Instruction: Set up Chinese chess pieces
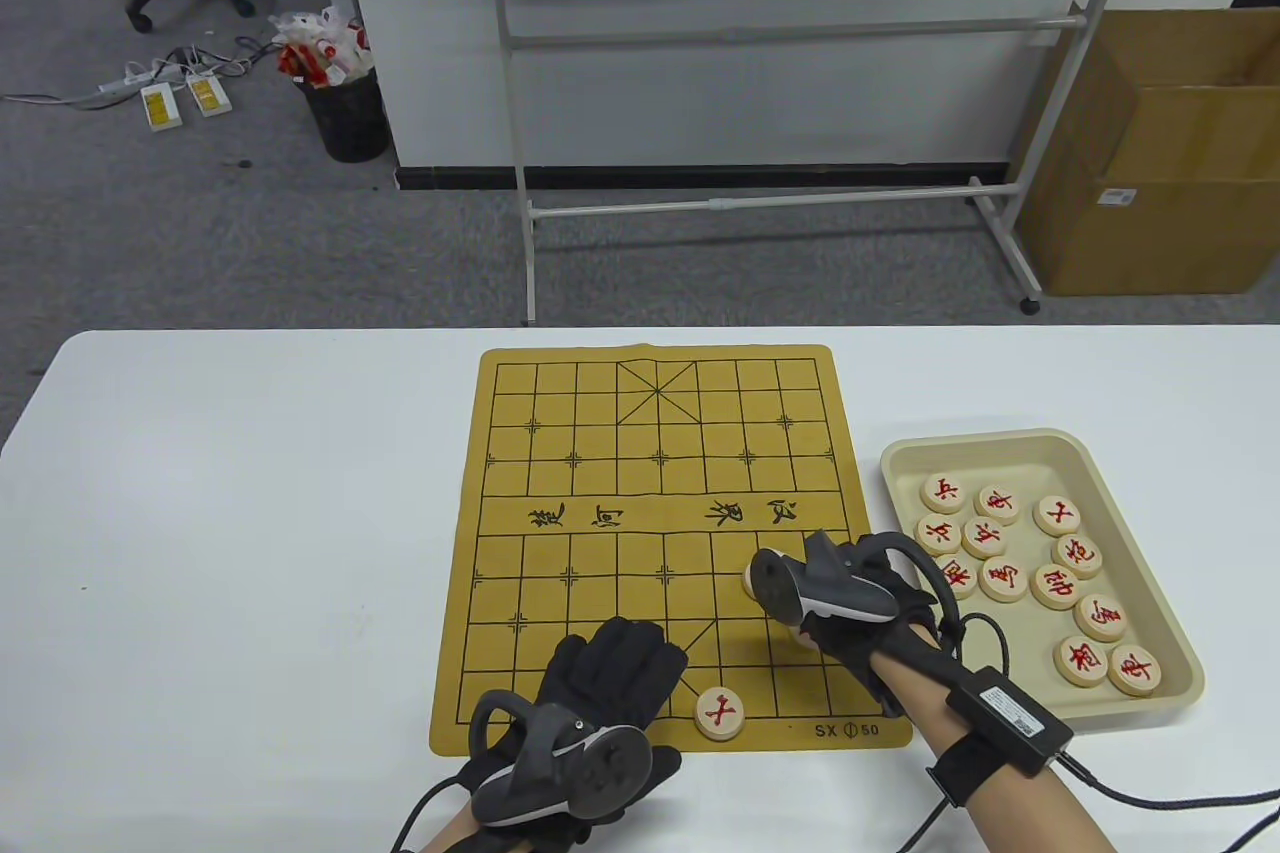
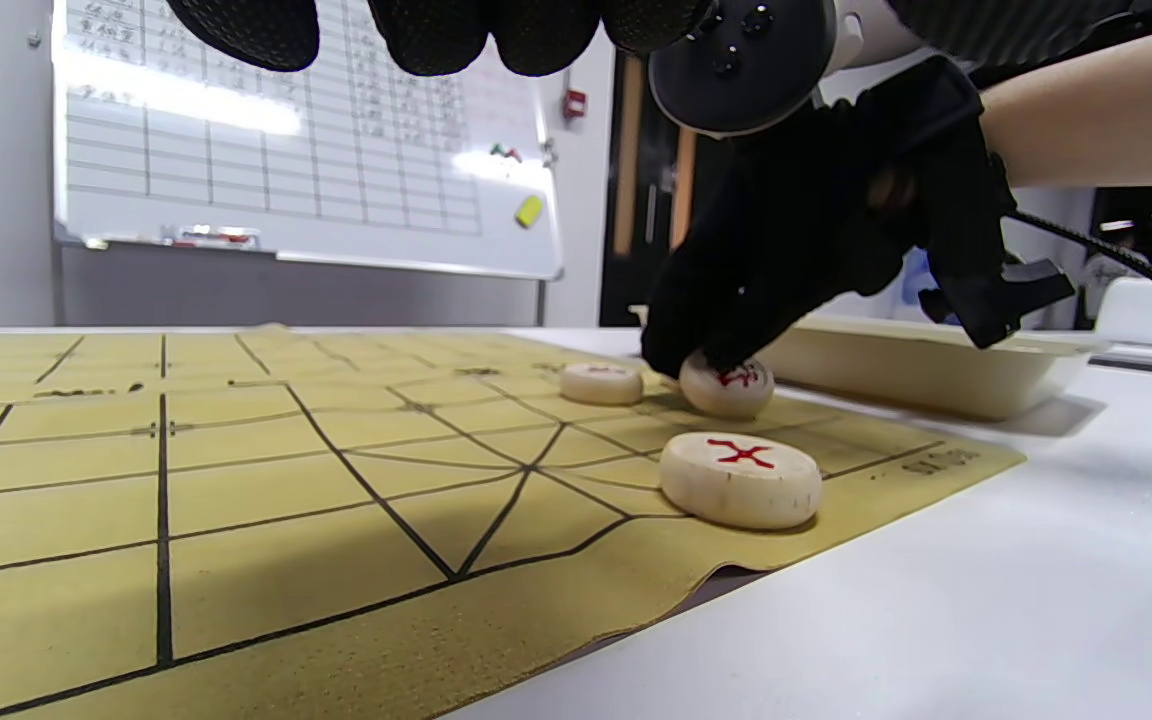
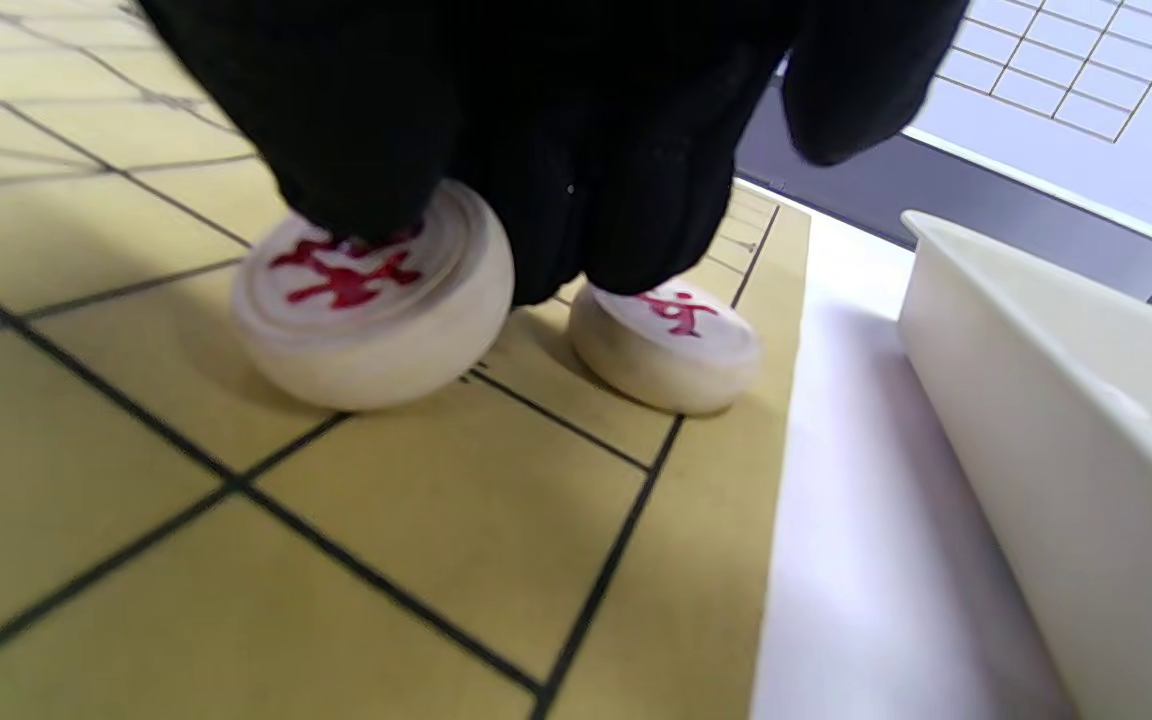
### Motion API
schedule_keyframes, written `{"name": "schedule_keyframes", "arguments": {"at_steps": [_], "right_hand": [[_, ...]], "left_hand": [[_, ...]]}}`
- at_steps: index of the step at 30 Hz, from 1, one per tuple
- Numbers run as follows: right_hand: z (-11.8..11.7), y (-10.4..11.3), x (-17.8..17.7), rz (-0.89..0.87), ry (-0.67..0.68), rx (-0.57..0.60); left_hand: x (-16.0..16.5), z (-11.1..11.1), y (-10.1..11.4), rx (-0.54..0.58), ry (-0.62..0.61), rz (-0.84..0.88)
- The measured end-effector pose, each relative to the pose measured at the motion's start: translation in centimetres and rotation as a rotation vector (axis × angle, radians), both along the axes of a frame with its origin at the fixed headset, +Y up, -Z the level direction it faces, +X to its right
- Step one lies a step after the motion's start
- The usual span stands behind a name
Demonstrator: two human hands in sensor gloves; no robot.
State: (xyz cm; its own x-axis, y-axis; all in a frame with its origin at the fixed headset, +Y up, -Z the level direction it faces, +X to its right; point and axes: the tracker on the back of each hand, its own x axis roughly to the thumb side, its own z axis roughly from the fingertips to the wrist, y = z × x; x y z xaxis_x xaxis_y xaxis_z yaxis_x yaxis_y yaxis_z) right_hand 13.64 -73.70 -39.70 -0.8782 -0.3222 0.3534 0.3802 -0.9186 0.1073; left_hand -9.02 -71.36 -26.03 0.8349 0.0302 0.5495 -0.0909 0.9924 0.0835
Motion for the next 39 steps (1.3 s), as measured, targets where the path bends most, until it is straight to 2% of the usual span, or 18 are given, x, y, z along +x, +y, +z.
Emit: {"name": "schedule_keyframes", "arguments": {"at_steps": [3, 6, 11, 14, 18, 21, 24, 26, 29, 32, 39], "right_hand": [[0.2, 0.0, 0.0, 0.038, 0.013, 0.03], [0.7, 0.9, 0.2, 0.007, 0.011, 0.038], [2.0, 5.5, 2.0, -0.119, -0.007, 0.095], [2.6, 8.5, 4.5, -0.161, -0.057, 0.139], [2.9, 10.0, 8.9, -0.106, -0.161, 0.15], [2.8, 8.9, 12.7, -0.006, -0.279, 0.068], [2.6, 6.2, 16.8, 0.106, -0.412, -0.105], [2.6, 4.6, 18.9, 0.109, -0.488, -0.159], [2.8, 2.5, 21.1, 0.111, -0.548, -0.163], [3.1, 1.3, 22.0, 0.124, -0.536, -0.129], [3.6, 0.0, 21.9, 0.123, -0.47, -0.052]], "left_hand": [[0.0, 0.0, 0.0, 0.003, 0.005, 0.001], [-0.1, 0.0, 0.0, 0.003, 0.007, 0.001], [0.0, 0.0, 0.0, 0.002, 0.006, -0.002], [0.0, 0.0, 0.0, 0.004, 0.006, -0.001], [0.0, 0.0, 0.0, 0.006, 0.008, 0.0], [0.0, 0.0, 0.0, 0.007, 0.006, -0.003], [0.0, 0.0, 0.0, 0.005, 0.004, -0.009], [0.1, 0.0, 0.0, 0.004, 0.003, -0.012], [0.0, 0.0, 0.0, 0.005, 0.006, -0.013], [0.0, 0.0, 0.1, 0.006, 0.008, -0.011], [0.1, -0.1, 0.0, -0.001, 0.006, -0.016]]}}
